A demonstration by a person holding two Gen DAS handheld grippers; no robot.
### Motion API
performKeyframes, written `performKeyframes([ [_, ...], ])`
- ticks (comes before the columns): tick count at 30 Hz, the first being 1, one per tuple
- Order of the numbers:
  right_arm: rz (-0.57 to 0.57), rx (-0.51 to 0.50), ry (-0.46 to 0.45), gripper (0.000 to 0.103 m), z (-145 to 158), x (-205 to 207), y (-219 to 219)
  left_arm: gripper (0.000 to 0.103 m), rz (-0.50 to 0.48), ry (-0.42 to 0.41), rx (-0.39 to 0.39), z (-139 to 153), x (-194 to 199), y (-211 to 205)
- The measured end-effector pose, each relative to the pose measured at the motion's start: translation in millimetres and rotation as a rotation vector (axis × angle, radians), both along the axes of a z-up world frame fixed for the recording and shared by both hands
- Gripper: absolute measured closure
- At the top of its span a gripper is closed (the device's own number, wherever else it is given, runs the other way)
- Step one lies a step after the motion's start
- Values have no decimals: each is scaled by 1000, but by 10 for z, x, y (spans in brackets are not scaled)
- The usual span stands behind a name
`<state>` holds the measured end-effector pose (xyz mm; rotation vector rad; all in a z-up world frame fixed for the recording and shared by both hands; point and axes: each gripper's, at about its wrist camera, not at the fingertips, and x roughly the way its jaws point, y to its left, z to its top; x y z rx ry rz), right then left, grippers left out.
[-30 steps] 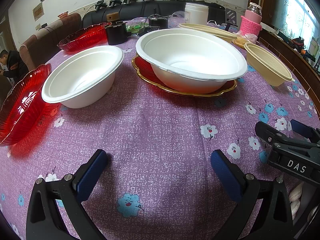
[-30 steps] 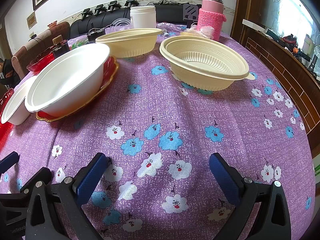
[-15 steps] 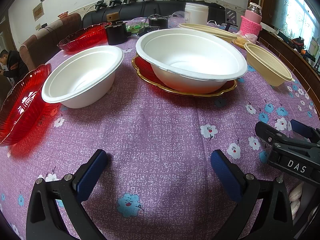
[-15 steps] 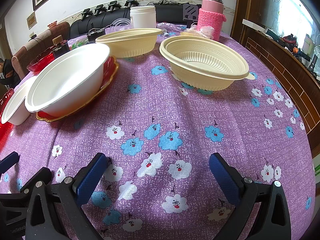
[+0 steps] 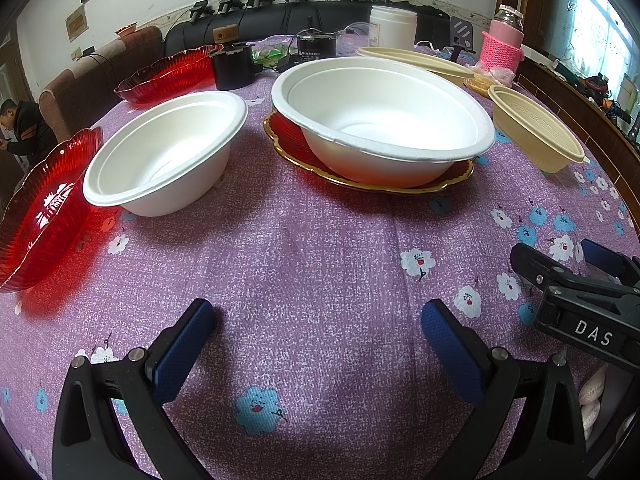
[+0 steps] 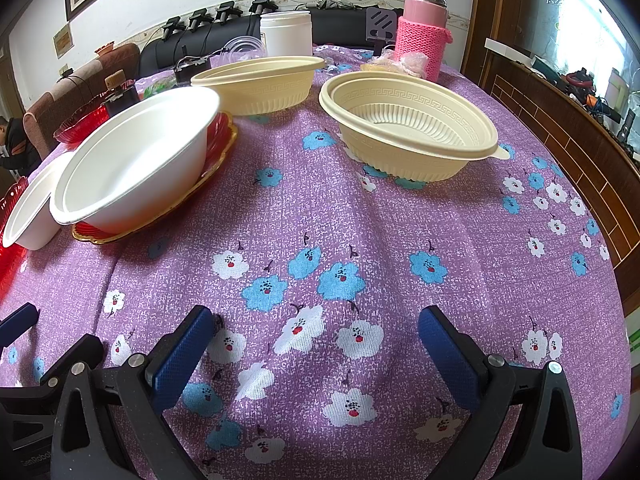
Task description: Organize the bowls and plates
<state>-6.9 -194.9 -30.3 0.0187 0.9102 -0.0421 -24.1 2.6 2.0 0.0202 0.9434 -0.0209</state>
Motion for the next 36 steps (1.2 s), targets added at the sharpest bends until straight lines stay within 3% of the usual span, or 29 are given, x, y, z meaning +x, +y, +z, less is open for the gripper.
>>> performKeyframes([
  [5,9,2,5,1,-1,7,-5,0,-61,72,4,15,11,-1],
  [12,6,2,74,1,21,97,-18,0,-99,64,2,18,-110,7],
  [16,8,5,87,1,29,74,-26,1,-101,69,-74,117,-279,123],
  [20,-7,42,24,3,233,-156,-45,1,-92,-57,-132,497,-661,408],
  [24,26,31,-106,3,682,-435,121,1,-52,-182,-178,947,-1002,837],
  [26,50,38,-169,3,894,-562,242,1,-14,-285,-188,1249,-1210,1125],
  [28,84,51,-265,3,1175,-697,430,1,26,-387,-174,1513,-1385,1369],
  [31,166,101,-413,3,1477,-822,737,0,112,-528,-83,1885,-1604,1755],
  [33,232,150,-416,3,1644,-783,983,0,155,-549,-27,2060,-1611,2004],
  [36,344,311,-299,3,1715,-570,1344,0,221,-497,-23,2179,-1446,2421],
])
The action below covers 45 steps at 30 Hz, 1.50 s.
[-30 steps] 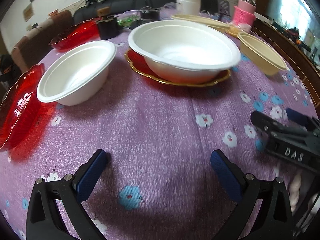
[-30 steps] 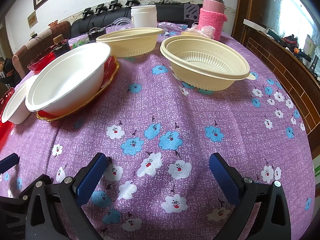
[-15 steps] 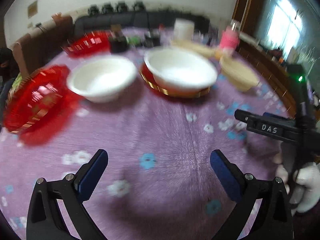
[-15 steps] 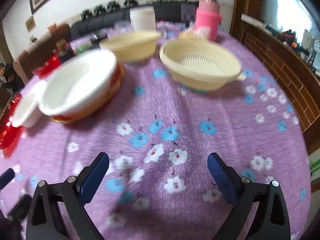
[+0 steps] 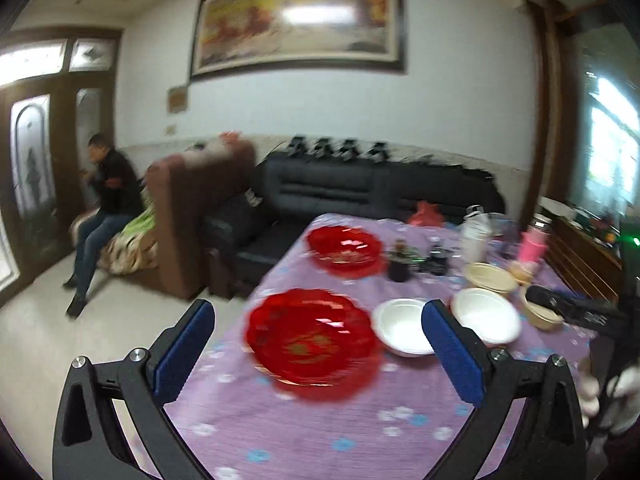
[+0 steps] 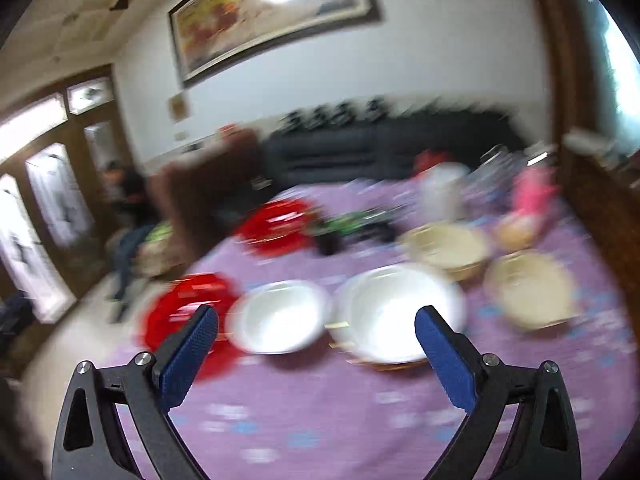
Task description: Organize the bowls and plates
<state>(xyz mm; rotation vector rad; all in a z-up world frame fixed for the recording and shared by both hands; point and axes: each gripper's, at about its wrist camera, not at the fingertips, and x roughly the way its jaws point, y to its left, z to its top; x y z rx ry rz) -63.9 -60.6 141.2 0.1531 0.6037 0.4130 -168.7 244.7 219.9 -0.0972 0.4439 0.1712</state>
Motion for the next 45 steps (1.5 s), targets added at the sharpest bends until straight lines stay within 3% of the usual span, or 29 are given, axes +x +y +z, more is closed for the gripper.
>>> performKeyframes([
  [4,176,79,194,3,-281,326,567,0,44,123,-50,-105,427,585],
  [6,222,61,239,12,-482,405,830,0,68,192,-86,-304,605,857],
  [8,272,56,315,27,-747,467,1078,4,80,268,-149,-592,768,1069],
  [10,294,71,392,30,-983,528,1241,11,70,321,-228,-853,885,1178],
  [13,295,75,449,30,-1183,666,1412,12,68,353,-317,-1155,1066,1313],
  [17,278,78,489,30,-1319,752,1519,12,78,382,-348,-1427,1384,1367],
  [20,252,68,502,30,-1408,816,1606,15,80,411,-355,-1573,1616,1403],
  [22,232,61,508,30,-1474,918,1657,26,66,440,-370,-1674,1755,1406],
  [24,209,66,517,33,-1486,970,1665,54,55,467,-386,-1746,1837,1423],
  [27,193,70,521,42,-1545,1031,1694,69,38,489,-423,-1832,1920,1420],
  [28,192,72,521,49,-1554,1038,1705,72,35,493,-426,-1854,1936,1408],
  [29,193,75,524,59,-1568,1040,1713,75,35,498,-421,-1871,1944,1391],
  [31,208,101,528,69,-1593,1041,1712,76,36,503,-398,-1893,1954,1356],
  [36,203,71,488,71,-1545,994,1737,87,41,506,-390,-1877,1872,1375],
  [45,256,50,395,72,-1301,793,1744,88,63,412,-361,-1512,1419,1332],
])
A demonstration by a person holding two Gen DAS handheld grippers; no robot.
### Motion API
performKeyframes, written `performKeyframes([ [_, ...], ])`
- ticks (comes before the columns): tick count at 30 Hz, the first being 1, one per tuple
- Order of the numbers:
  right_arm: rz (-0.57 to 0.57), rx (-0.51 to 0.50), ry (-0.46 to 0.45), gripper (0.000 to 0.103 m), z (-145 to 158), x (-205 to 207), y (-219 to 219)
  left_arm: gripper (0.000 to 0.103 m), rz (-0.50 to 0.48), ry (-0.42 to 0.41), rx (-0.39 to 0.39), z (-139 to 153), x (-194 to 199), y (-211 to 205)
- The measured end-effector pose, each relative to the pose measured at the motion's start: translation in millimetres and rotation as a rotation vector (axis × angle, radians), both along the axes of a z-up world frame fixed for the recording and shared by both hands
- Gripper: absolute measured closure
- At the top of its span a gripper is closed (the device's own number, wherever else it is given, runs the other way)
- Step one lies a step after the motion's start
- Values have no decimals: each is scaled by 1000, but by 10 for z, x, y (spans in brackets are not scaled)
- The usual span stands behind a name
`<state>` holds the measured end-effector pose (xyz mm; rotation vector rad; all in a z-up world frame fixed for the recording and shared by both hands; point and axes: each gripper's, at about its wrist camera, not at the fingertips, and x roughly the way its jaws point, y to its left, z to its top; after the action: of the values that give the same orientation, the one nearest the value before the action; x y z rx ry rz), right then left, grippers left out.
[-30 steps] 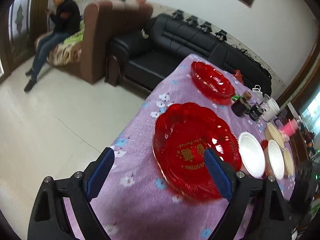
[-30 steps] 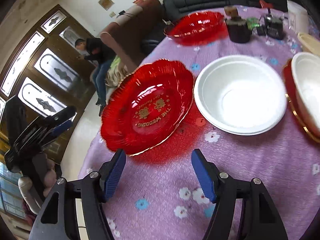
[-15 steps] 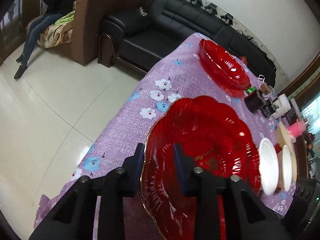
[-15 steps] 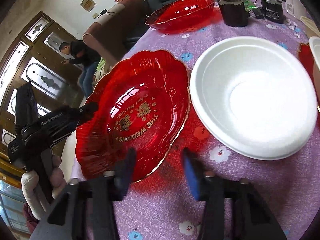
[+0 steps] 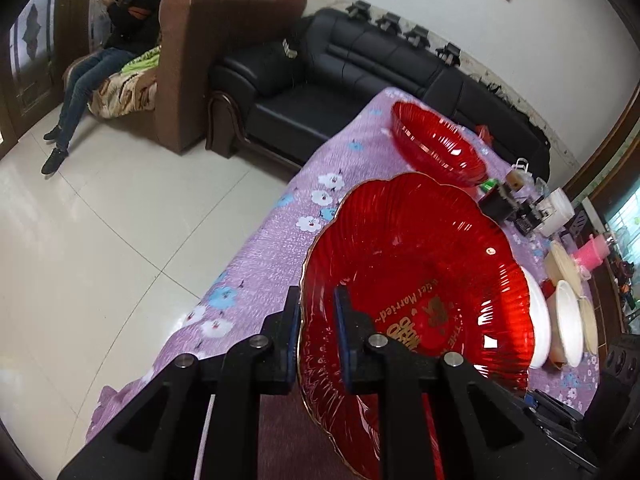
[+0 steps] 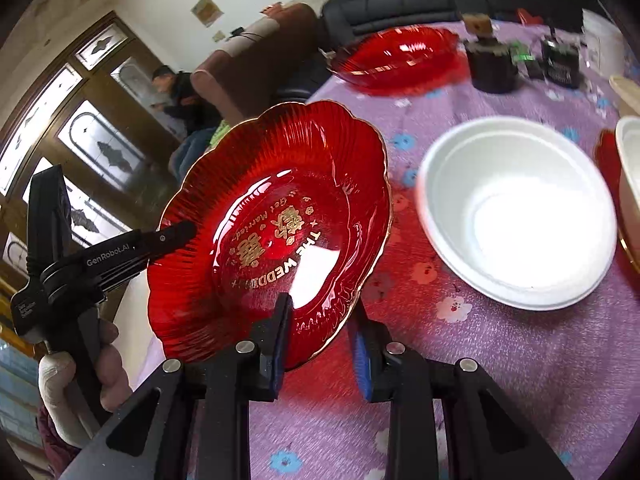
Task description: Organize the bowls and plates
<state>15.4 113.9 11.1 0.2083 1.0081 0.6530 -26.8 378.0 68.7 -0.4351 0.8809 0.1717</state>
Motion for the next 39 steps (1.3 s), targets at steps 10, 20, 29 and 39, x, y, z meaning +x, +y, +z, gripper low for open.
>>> performKeyframes([
  [10,32,-38,26,73,-136,-169,-63,88,23,31,23,-121,-279,-174],
  [20,26,-46,53,73,-289,-135,-79,88,68,74,26,-294,-285,-156],
  [29,8,-22,9,61,-198,-219,-209,62,132,22,79,-7,-510,-259],
  [39,-102,32,-35,45,-36,-349,-925,28,81,-99,118,424,-848,-709],
])
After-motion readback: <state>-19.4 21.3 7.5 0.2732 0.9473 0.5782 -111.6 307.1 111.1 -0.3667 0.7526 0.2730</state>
